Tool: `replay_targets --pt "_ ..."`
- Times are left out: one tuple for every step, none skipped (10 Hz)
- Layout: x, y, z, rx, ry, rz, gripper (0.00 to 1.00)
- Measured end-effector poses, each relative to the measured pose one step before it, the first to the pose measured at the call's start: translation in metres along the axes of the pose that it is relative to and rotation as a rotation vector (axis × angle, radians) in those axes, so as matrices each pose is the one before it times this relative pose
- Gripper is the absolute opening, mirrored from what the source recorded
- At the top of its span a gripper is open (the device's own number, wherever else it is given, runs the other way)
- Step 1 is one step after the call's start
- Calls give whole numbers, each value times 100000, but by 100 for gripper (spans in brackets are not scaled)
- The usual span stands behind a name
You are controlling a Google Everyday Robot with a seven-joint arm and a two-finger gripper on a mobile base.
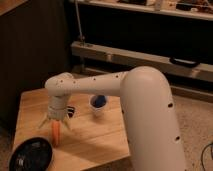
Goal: Place the pepper in the ceramic bowl
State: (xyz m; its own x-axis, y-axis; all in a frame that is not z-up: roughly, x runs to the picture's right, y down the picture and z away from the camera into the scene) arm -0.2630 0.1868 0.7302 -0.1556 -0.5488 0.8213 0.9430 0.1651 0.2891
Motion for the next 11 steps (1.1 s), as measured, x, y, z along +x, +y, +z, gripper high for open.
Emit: replay_targets --pt "201 178 209 208 -785 -61 80" --pt "146 224 199 -7 -864 -76 80" --pt "106 233 201 57 -784 -72 80" --pt "149 328 201 835 -1063 -216 80" --pt "73 161 79 1079 -1014 -529 80" --pt "62 23 125 794 -973 -868 80" --pt "66 -60 48 370 -895 -836 80" --pt "111 -49 189 -167 -868 -506 80" --pt "97 -158 211 -148 -776 -528 80" --pt "111 35 187 -141 -594 -132 80" --pt "151 31 181 -191 -652 -100 80"
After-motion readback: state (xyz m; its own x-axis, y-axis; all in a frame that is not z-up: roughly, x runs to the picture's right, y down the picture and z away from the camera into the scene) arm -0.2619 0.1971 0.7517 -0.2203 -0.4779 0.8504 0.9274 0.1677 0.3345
